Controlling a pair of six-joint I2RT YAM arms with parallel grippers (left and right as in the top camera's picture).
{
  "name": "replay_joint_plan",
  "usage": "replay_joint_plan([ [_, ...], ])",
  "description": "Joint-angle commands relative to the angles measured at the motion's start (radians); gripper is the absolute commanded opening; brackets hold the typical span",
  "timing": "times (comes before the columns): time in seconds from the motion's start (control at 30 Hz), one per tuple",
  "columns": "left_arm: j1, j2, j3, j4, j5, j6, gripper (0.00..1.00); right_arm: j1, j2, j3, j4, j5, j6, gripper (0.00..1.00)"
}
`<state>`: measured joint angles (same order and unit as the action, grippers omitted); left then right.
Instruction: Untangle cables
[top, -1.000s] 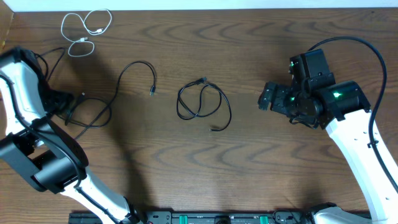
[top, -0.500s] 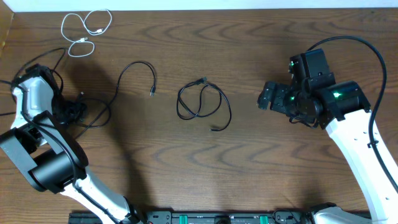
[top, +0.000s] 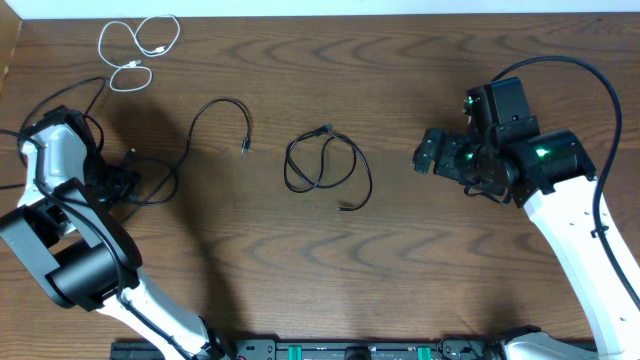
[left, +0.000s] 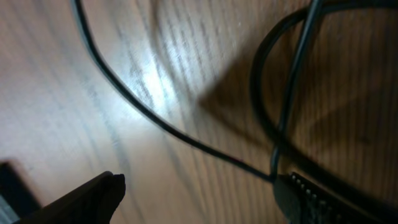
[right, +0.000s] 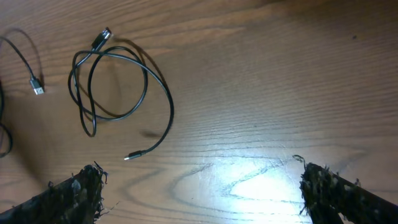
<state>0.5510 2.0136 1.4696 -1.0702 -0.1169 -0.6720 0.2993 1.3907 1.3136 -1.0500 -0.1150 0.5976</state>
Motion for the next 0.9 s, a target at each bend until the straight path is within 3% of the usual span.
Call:
replay_joint_plan([
  [0.0, 0.002, 0.013, -0.041, 0.031, -0.003, -0.003, 0.84, -0.003, 0.000, 0.014, 0.002, -0.027, -0.011, 0.99],
  [0.23, 0.014, 0.013, -0.130, 0.180, -0.006, 0.023, 0.84, -0.003, 0.000, 0.014, -0.005, -0.034, -0.012, 0.99],
  [0.47, 0.044, 0.013, -0.133, 0.233, -0.006, 0.023, 0.81, -0.003, 0.000, 0.014, 0.002, -0.034, -0.011, 0.99],
  [0.5, 0.048, 0.013, -0.133, 0.240, -0.006, 0.024, 0.78, -0.003, 0.000, 0.014, 0.003, -0.034, -0.011, 0.99],
  [0.63, 0.056, 0.013, -0.133, 0.243, -0.006, 0.024, 0.50, -0.003, 0.000, 0.014, 0.008, -0.034, -0.011, 0.99],
  [0.7, 0.056, 0.013, -0.136, 0.245, -0.006, 0.023, 0.48, -0.003, 0.000, 0.014, 0.011, -0.034, -0.011, 0.99],
  [0.87, 0.056, 0.013, -0.140, 0.254, -0.001, 0.023, 0.30, -0.003, 0.000, 0.014, 0.011, -0.035, -0.011, 0.99],
])
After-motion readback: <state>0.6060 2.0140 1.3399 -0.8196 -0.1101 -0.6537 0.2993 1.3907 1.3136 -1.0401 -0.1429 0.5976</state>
